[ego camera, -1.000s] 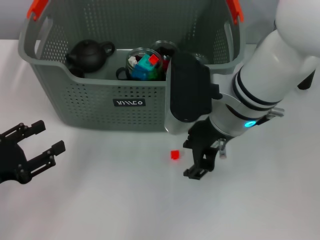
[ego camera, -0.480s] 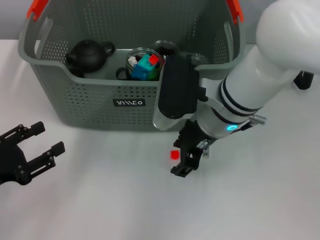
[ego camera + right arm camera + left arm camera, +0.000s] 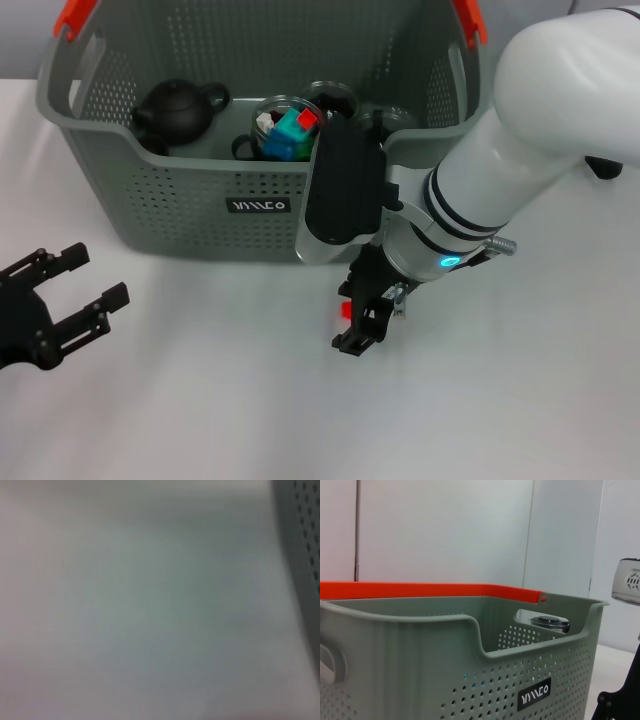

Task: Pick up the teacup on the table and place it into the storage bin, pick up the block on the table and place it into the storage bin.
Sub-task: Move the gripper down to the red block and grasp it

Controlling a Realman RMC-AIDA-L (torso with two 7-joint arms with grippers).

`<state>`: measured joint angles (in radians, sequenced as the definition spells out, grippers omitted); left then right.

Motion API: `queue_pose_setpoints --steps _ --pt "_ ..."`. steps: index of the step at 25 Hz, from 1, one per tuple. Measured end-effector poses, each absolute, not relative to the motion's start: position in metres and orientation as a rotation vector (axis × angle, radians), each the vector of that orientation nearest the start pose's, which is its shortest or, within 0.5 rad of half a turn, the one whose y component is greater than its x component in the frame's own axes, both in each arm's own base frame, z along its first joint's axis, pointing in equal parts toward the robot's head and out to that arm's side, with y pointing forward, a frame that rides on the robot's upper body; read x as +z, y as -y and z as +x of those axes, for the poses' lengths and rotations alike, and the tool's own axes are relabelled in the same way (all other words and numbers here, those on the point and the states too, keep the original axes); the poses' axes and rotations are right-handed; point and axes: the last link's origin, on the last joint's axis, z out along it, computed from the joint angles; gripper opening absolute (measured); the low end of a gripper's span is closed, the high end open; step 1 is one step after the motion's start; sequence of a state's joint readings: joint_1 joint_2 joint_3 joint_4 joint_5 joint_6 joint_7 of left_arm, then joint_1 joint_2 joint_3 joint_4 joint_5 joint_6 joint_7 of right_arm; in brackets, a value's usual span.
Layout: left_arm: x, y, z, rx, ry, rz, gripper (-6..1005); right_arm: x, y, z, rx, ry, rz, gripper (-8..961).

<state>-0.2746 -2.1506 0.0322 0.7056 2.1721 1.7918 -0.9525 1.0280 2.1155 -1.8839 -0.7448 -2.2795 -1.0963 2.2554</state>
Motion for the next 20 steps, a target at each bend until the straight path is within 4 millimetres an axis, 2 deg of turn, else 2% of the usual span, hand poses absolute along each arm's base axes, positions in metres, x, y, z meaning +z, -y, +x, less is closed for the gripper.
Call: queue_pose_setpoints --steps 20 --pt "0.0398 -0.2222 -0.3525 -0.765 0.547 -2.259 703 -0.1391 -0.3653 0.1207 -0.693 -0.144 -2.957 703"
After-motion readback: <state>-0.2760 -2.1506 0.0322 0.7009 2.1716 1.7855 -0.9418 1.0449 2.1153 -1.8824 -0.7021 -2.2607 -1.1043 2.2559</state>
